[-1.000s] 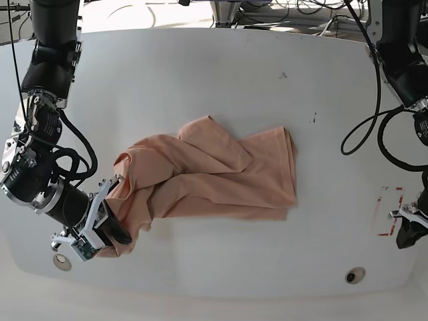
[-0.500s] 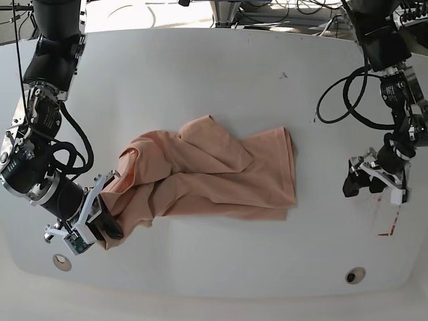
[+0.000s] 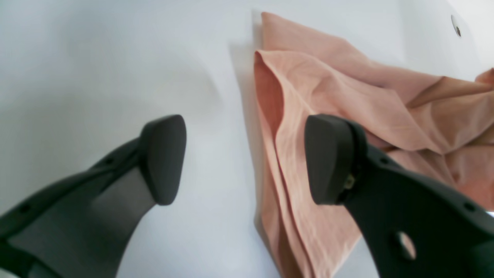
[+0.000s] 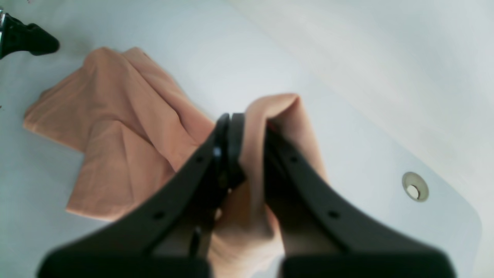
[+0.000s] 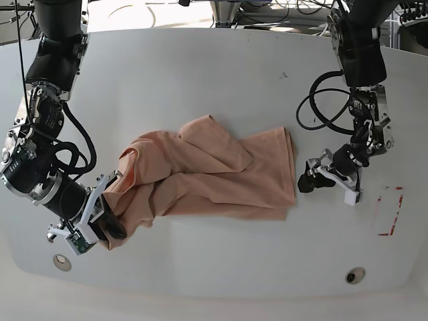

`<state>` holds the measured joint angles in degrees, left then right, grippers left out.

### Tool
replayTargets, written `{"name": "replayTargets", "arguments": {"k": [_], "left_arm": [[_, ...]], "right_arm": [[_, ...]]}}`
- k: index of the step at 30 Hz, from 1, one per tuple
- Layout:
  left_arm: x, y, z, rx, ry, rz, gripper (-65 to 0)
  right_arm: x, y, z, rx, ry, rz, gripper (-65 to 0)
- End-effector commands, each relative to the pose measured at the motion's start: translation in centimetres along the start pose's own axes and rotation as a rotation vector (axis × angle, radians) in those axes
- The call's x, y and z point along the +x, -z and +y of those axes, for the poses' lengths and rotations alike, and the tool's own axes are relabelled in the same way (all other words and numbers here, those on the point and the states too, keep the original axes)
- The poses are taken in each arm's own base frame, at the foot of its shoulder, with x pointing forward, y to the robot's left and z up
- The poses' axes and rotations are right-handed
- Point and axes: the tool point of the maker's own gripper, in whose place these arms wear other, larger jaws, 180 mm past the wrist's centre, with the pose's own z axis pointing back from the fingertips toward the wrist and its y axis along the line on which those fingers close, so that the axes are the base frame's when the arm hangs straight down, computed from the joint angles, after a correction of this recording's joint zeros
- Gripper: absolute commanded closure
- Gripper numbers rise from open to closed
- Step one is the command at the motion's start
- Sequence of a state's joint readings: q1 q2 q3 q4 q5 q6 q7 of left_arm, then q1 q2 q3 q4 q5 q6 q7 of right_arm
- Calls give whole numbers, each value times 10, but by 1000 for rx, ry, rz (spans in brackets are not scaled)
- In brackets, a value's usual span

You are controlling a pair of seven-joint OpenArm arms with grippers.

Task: Fold the T-shirt properly
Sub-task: 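Move the left gripper to the shirt edge and grasp it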

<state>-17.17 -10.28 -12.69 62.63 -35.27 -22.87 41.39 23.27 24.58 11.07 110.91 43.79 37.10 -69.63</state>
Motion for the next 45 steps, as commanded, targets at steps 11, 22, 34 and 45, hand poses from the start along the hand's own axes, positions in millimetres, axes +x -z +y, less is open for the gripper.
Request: {"name": "replayTargets", "arguments": {"k": [11, 22, 34, 45], "left_arm": [[36, 29, -49, -110, 10, -92, -433], [21, 53, -36, -73, -87, -25, -433], [22, 53, -34, -51, -75, -16, -432], [20, 60, -45, -69, -81, -6, -244]], "right_arm": [[20, -6, -4, -10, -21, -65, -2], [15, -5, -2, -6, -14, -56, -2], [15, -5, -2, -6, -14, -58, -2], [18, -5, -3, -11, 11, -81, -2]]}}
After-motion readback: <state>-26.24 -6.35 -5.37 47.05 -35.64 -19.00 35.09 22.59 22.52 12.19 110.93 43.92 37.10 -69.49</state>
